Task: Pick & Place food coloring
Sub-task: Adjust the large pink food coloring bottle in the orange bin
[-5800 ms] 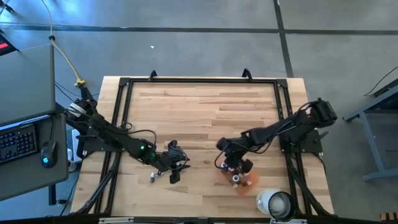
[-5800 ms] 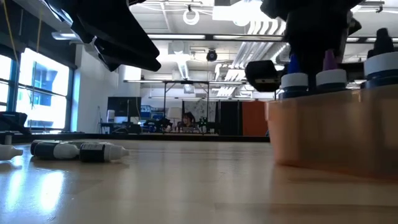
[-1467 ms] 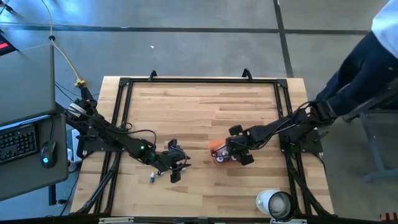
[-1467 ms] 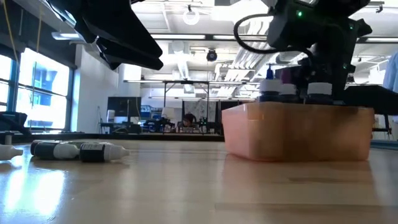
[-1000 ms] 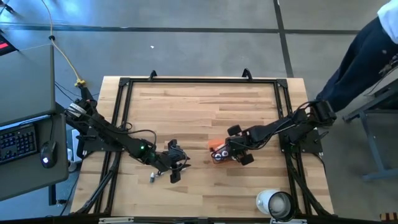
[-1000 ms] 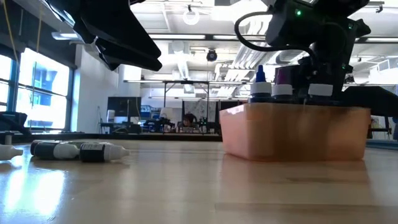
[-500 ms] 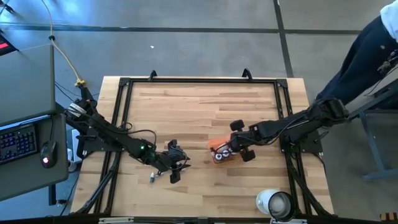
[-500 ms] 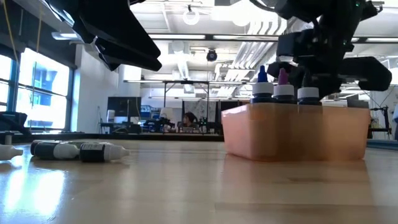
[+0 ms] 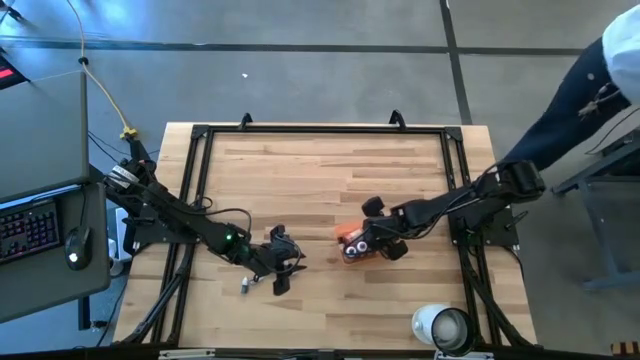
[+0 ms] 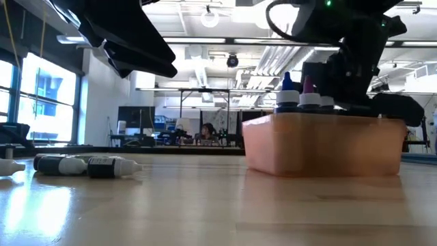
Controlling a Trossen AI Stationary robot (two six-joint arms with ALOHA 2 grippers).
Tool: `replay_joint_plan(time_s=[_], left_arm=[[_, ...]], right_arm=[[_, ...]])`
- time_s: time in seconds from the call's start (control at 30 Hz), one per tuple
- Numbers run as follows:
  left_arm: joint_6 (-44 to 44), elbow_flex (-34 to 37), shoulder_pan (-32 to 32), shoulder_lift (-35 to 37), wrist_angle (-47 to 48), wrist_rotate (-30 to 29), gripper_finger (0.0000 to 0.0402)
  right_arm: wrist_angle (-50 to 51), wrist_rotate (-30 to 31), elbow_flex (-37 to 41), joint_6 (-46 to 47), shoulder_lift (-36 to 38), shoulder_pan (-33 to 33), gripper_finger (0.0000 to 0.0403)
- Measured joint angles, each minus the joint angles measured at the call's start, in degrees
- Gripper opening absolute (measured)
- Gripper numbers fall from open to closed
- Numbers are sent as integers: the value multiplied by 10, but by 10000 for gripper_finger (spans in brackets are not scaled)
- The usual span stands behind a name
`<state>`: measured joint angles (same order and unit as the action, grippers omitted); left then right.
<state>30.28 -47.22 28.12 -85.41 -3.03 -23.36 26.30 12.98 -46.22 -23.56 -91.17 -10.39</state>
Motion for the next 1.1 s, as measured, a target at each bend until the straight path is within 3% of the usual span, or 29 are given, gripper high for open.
replay_joint_plan(time_s=[0.27,0.6,0.93,1.1], left_arm=[[0,0,0,0,2,4,137],[0,0,0,0,1,4,137],[0,0,0,0,1,4,137],[0,0,0,0,1,4,137]], right_arm=[[-7,-32,0,2,-26,1,127],[-6,-38,2,24,-12,10,35],[9,-10,4,25,34,9,49],[12,-2,4,25,51,9,36]])
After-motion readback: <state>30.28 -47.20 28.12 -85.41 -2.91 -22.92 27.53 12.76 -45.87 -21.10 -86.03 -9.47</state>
